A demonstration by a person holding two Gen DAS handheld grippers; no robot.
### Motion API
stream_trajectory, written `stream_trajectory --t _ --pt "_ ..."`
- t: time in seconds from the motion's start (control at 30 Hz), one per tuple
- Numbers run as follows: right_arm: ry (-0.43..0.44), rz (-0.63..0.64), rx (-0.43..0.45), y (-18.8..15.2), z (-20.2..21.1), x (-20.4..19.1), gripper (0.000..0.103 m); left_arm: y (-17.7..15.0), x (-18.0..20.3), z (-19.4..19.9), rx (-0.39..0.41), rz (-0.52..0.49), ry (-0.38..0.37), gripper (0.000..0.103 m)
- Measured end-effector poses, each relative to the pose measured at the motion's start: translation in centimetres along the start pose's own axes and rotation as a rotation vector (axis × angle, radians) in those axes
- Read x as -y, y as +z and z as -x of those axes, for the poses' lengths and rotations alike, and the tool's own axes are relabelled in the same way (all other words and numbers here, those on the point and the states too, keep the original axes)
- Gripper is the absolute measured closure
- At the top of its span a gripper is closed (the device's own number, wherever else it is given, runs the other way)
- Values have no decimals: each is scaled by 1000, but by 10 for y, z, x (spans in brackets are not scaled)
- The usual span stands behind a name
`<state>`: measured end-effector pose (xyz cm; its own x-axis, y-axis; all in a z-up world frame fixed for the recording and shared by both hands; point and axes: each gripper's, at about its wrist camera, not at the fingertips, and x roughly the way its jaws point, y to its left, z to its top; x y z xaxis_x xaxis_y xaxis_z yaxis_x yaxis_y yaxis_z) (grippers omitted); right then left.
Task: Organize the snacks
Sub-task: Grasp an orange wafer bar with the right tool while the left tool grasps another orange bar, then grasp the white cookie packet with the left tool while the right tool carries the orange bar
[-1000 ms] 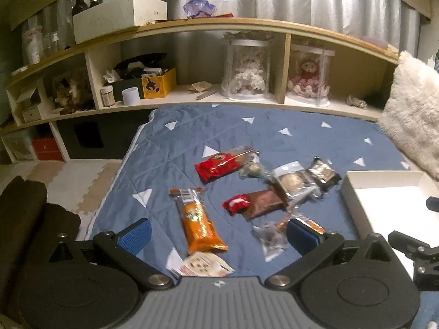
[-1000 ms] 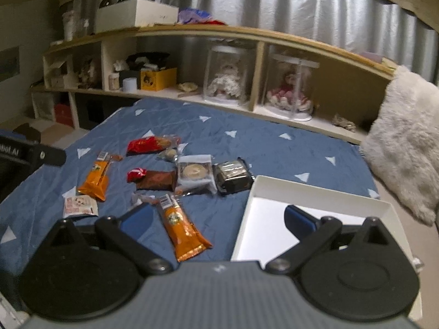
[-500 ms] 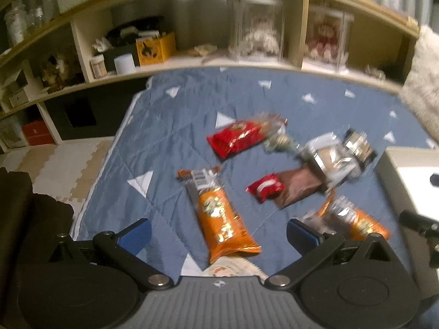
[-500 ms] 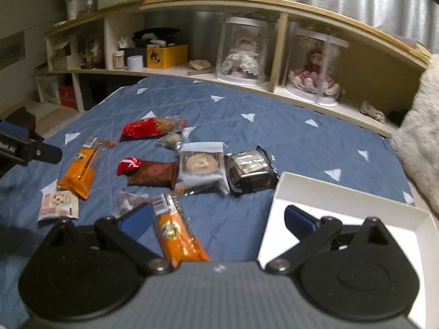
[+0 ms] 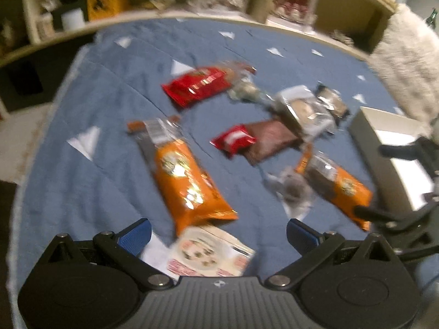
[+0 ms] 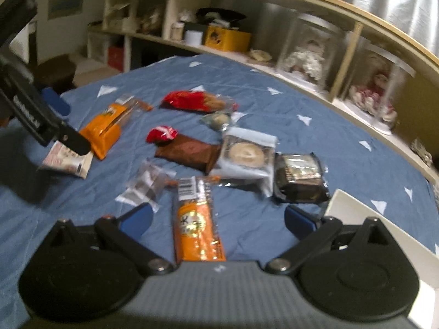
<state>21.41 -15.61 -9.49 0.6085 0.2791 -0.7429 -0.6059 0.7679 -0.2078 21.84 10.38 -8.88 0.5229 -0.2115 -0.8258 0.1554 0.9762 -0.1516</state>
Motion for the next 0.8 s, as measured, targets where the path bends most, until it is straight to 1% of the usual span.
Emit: stream_trajectory --t 0.07,0.13,0.2,0.23,0.3,0.37,0.43,0.57,0.73,0.8 --pt "17 5 -43 0 -5 -1 1 -2 -1 -4 -19 0 -7 0" --pt "33 0 -75 -1 -10 -2 6 -3 -1 -8 -37 -9 0 0" --pt "50 10 -91 -3 -11 -3 24 -5 -3 -11 -62 -5 -18 0" --pt "58 13 -110 -4 -13 -4 29 -6 -5 -12 -78 -1 -46 0" --pt "64 16 -154 -5 -17 -6 48 -8 -3 -12 -112 -1 -96 0" --pt "77 14 -187 -8 -19 -8 57 -11 2 -12 -140 -25 -111 0" --pt "67 7 -192 -10 -16 -11 61 -14 8 -12 -164 -51 -121 0" --pt "97 -61 -216 -11 -7 -10 62 -18 16 -12 -201 -73 -146 0" --pt "121 -140 -251 -12 5 -12 62 -18 21 -7 -189 -67 -156 2" --pt "149 -198 -267 -14 12 -12 62 -16 20 -7 -179 -47 -144 5"
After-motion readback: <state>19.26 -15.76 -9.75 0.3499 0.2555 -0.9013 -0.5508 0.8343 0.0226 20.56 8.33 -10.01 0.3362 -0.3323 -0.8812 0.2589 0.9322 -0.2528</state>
